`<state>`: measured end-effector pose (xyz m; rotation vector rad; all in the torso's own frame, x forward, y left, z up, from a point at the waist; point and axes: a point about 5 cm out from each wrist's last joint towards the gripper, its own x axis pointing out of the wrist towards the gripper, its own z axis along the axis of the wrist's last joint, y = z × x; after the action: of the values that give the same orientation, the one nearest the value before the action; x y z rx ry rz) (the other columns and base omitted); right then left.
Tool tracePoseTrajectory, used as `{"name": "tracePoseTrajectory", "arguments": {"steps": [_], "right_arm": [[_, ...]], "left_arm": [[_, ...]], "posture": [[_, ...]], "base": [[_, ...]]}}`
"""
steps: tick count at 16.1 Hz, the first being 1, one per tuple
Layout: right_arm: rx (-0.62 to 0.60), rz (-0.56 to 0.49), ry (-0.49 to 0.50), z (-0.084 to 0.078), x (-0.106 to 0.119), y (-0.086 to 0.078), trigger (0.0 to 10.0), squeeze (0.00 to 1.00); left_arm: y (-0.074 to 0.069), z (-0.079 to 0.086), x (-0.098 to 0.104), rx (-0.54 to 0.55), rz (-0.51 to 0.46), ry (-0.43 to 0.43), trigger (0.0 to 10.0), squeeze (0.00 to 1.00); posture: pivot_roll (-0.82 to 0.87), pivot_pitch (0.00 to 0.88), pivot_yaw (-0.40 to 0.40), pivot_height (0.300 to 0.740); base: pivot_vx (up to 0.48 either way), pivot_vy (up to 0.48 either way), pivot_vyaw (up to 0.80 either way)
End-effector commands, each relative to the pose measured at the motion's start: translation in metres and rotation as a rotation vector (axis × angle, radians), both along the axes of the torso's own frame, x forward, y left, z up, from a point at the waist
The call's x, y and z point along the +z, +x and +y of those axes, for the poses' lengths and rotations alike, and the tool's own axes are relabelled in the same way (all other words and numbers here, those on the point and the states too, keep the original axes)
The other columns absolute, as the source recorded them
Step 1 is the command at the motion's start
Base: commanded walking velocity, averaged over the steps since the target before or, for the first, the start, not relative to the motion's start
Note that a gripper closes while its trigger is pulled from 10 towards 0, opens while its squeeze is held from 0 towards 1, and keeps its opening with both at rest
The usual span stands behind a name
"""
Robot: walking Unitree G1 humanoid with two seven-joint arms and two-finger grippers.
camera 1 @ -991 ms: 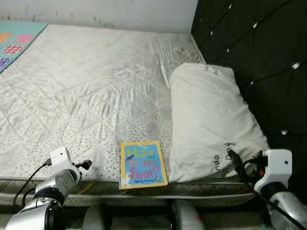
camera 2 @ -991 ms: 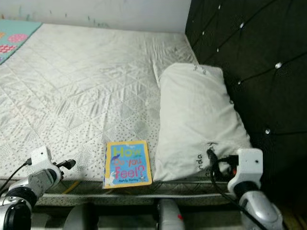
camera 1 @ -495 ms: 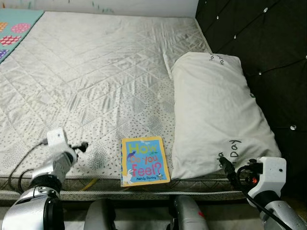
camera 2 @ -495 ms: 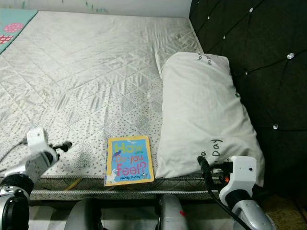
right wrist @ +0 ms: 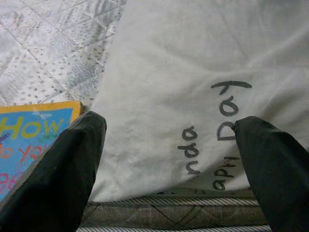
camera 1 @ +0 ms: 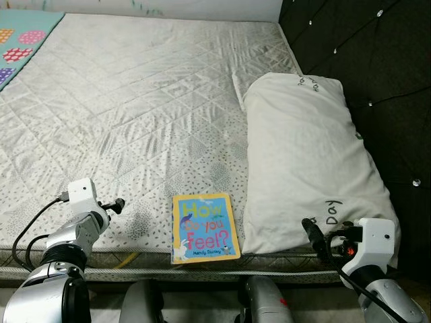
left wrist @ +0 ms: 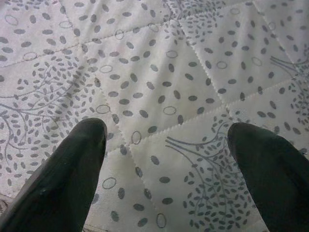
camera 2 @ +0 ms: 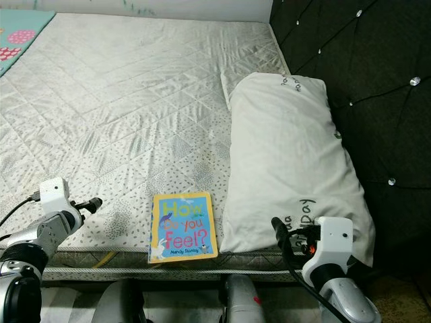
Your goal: Clean up the room
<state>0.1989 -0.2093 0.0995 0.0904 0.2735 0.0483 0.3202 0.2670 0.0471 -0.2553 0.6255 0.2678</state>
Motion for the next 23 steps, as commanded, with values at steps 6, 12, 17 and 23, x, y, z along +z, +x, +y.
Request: {"name": "tracePoseTrajectory", "arguments": {"steps": [6, 12, 17, 23], "right_arm": [[0.016, -0.002, -0.007, 0.001, -0.001, -0.001, 10.0, 0.00], [0.015, 0.009, -0.012, 0.000, -0.003, -0.003, 10.0, 0.00], [0.015, 0.012, -0.014, 0.000, -0.003, -0.004, 10.0, 0.00], [0.014, 0.016, -0.019, -0.001, -0.003, -0.007, 10.0, 0.00]], "left_arm": [[-0.003, 0.002, -0.003, 0.003, 0.021, 0.012, 10.0, 0.00], [0.003, 0.005, 0.005, -0.017, -0.007, 0.044, 10.0, 0.00], [0.009, 0.007, 0.015, -0.056, -0.007, 0.058, 10.0, 0.00], [0.017, -0.014, 0.014, -0.226, 0.032, 0.116, 10.0, 0.00]], "posture": [[-0.25, 0.134, -0.051, 0.541], [-0.25, 0.136, -0.052, 0.541], [-0.26, 0.133, -0.050, 0.541], [-0.27, 0.136, -0.051, 0.541]], "base": [[0.000, 0.000, 0.00], [0.000, 0.000, 0.00], [0.000, 0.000, 0.00], [0.000, 0.000, 0.00]]}}
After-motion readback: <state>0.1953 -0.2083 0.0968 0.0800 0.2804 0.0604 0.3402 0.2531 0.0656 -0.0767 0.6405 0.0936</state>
